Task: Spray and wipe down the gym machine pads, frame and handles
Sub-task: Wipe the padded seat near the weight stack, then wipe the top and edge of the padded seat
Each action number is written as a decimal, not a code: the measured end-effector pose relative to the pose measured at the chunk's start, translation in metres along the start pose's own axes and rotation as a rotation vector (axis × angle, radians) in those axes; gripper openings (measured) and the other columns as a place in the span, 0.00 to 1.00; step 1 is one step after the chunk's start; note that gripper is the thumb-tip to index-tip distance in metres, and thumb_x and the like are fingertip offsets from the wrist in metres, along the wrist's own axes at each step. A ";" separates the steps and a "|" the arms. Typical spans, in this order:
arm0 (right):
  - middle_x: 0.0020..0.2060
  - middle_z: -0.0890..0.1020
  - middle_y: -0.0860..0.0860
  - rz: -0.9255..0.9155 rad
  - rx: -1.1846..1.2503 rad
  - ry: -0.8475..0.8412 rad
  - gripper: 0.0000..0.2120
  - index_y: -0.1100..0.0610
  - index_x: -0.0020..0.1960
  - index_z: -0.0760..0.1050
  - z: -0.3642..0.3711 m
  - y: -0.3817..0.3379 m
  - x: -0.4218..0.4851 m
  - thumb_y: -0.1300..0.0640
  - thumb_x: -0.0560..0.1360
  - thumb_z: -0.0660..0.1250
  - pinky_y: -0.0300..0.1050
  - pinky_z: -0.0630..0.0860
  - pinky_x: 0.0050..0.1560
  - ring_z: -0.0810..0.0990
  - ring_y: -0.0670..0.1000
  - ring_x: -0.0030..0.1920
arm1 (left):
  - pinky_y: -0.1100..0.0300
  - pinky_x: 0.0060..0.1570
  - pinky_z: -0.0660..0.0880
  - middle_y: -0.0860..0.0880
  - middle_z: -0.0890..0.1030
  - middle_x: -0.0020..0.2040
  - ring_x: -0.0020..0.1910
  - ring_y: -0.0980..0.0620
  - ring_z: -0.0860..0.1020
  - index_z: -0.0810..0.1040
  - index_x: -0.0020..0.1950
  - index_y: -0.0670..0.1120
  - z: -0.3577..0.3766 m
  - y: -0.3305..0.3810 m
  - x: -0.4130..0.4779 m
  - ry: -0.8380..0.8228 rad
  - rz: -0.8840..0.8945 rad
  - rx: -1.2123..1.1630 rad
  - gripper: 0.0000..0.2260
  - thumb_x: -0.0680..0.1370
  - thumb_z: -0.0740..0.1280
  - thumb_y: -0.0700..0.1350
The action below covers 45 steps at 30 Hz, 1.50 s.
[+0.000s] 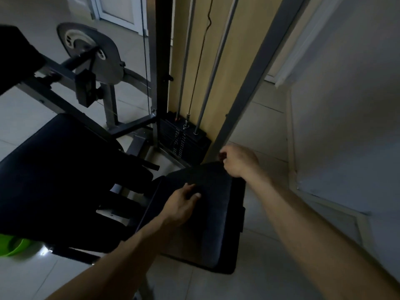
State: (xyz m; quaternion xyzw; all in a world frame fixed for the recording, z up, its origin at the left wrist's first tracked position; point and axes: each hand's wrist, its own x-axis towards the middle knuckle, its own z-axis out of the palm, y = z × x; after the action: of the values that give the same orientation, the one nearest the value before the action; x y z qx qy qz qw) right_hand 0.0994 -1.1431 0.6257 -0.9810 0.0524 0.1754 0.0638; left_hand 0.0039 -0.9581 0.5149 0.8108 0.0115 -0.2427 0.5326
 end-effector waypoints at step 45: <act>0.52 0.85 0.52 -0.012 1.116 -0.340 0.13 0.50 0.57 0.81 0.111 -0.265 0.057 0.56 0.74 0.78 0.49 0.84 0.48 0.86 0.53 0.49 | 0.55 0.42 0.77 0.46 0.86 0.53 0.46 0.49 0.82 0.82 0.64 0.47 -0.186 -0.067 0.024 0.377 -0.409 -1.139 0.27 0.83 0.55 0.66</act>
State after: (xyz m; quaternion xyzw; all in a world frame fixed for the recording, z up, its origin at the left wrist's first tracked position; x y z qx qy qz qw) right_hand 0.1488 -0.8704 0.5310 -0.7574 0.1204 0.2757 0.5795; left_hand 0.0776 -0.7734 0.5066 0.4104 0.3873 -0.1484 0.8121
